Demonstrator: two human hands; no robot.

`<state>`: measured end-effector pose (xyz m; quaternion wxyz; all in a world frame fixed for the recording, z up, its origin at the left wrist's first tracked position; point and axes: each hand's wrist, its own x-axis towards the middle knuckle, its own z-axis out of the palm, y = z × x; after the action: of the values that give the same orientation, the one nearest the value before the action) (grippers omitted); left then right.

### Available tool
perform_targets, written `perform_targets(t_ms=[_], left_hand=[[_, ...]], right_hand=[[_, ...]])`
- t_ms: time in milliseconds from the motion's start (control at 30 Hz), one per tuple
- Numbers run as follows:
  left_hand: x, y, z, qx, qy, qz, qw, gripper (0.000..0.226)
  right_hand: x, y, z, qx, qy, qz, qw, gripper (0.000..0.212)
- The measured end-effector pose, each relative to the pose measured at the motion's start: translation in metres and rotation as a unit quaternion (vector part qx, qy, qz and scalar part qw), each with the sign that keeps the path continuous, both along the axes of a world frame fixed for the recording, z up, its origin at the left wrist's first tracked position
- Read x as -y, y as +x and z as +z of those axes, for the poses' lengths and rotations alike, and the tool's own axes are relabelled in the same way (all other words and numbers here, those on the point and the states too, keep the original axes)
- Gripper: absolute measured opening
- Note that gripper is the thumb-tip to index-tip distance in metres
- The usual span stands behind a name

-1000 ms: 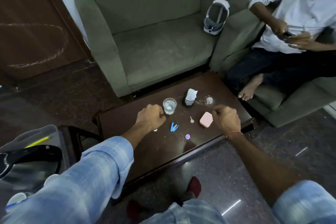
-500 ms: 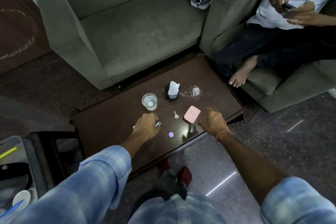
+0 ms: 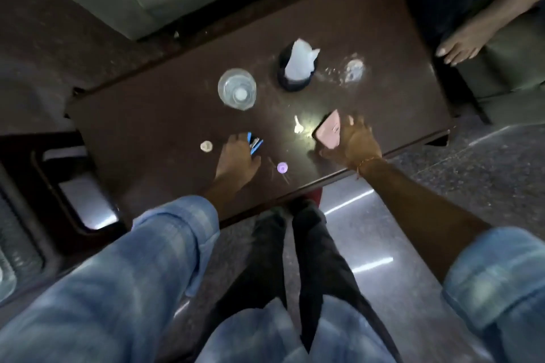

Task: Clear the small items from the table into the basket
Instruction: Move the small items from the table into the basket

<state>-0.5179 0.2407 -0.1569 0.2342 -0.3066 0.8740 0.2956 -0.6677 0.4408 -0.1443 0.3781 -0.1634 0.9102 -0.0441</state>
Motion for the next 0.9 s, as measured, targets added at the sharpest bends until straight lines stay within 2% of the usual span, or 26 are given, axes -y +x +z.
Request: perform_targets(t_ms=[167,300,400,567,667,900], left_hand=[[-0.009,-0.003,-0.04,0.015,-0.03,0.015,0.999,0.064],[-0.01,-0.006,-0.051,-0.017,-0.045,0.045,0.998,0.041],[-0.007,-0.007,-0.043,-0.019,-0.039,0.053,0.998,0.036],[-0.002,-0.006,0.006,-0.053,-0.025,0.05,0.997,0.035],[0.006,0.0,0.051,-0.093,-0.024,0.064,0.993,0.035],[0.031,0.03,0.15,-0.175,-0.099,0.113,0.973,0.036]], right_hand=[[0.005,-0.013,-0.037,-0.004,0.014,0.022,1.0,0.117],[0.002,-0.017,-0.049,-0.023,0.0,0.032,0.999,0.11],[0.002,-0.017,-0.045,-0.023,-0.008,0.019,1.0,0.106],[0.002,-0.014,-0.004,-0.023,-0.046,-0.025,0.998,0.098],[0.002,-0.009,0.039,-0.032,-0.07,-0.019,0.997,0.103],[0.026,-0.01,0.123,-0.077,-0.133,0.029,0.988,0.108]])
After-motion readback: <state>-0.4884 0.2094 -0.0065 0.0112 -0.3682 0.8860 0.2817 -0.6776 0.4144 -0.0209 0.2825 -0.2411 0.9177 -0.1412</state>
